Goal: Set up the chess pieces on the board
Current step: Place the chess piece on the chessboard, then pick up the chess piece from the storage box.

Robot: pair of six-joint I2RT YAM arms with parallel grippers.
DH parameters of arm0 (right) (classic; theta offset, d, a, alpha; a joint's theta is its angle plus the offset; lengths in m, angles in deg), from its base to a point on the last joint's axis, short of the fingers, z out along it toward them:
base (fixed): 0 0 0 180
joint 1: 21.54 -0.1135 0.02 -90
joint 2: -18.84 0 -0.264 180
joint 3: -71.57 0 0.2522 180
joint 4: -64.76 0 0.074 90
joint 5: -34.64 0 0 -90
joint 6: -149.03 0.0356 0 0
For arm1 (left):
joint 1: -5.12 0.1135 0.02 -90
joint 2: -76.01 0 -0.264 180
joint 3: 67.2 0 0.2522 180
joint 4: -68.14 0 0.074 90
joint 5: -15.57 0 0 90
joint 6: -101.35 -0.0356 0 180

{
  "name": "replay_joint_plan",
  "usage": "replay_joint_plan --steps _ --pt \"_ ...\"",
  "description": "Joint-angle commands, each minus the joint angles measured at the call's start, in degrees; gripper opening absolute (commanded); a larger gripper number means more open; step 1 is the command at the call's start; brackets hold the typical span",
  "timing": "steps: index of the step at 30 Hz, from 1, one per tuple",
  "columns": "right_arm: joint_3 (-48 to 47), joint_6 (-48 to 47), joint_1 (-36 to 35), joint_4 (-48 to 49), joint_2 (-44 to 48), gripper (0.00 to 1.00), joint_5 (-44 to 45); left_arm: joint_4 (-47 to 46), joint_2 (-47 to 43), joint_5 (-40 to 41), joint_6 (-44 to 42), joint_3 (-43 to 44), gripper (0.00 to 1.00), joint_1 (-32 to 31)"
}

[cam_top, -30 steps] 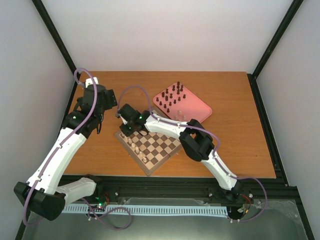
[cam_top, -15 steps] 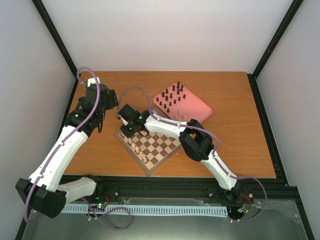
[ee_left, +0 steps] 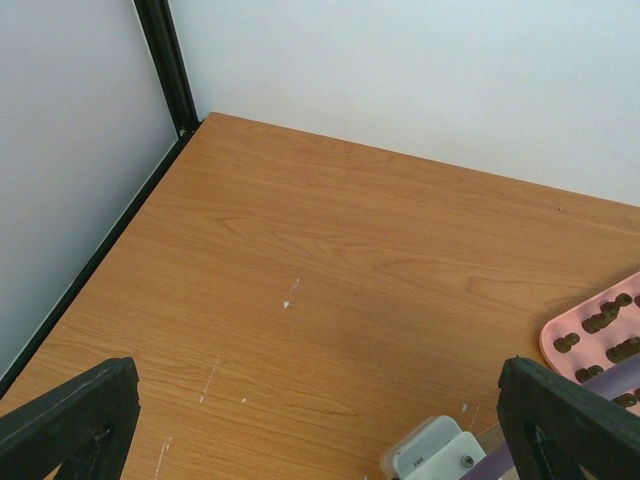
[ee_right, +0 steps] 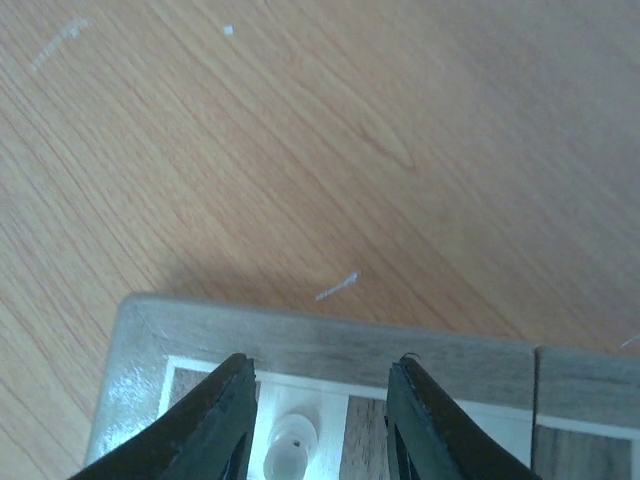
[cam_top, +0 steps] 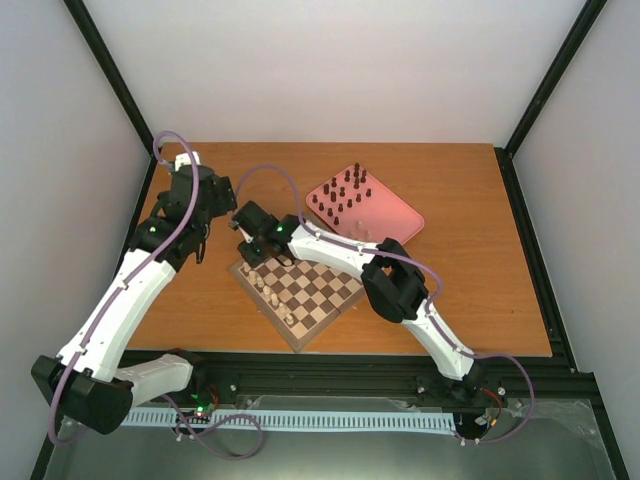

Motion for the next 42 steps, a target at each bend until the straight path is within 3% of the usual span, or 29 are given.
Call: replay_joint_plan --steps 1,12,17,19,20,23,28,35,37,42 --pt "-4.26 -1.51 0.53 -1.84 3.12 0.39 0.30 0.12 0.57 -0.07 -1.64 2.92 1.00 -0.23" --pt "-7.21 5.20 7.39 -11.59 9.36 0.57 -1.34 2.32 3.41 0.06 -3.35 7.55 1.00 -0.23" --pt "0.78 3.48 9.20 -13.99 17.26 0.83 6.94 3.58 5.12 -0.40 -2.84 9.97 1.00 -0.23" --pt "7.93 1.73 9.73 -11.66 22.67 0.99 9.76 2.05 4.98 -0.02 -0.67 8.24 1.00 -0.23" --pt "10.75 1.94 10.23 -11.22 24.90 1.00 10.94 1.77 5.10 -0.35 0.20 7.91 1.00 -0.23" --pt "15.98 6.10 12.75 -13.04 30.78 1.00 12.69 4.95 8.12 -4.62 -1.81 12.12 1.00 -0.38" --pt "25.38 10.51 17.73 -14.77 37.31 0.99 13.37 6.68 8.89 -1.71 -3.93 12.51 1.00 -0.52" --pt "32.35 13.10 23.55 -18.86 38.03 0.83 13.39 8.82 8.69 -6.53 -2.29 13.30 1.00 -0.50" --pt "33.93 13.33 25.47 -18.66 37.63 0.73 11.96 9.17 8.34 -8.03 -1.43 12.86 1.00 -0.53" --pt "36.03 13.27 29.00 -17.47 35.75 0.65 8.07 9.58 7.89 -9.86 -1.53 11.67 1.00 -0.58"
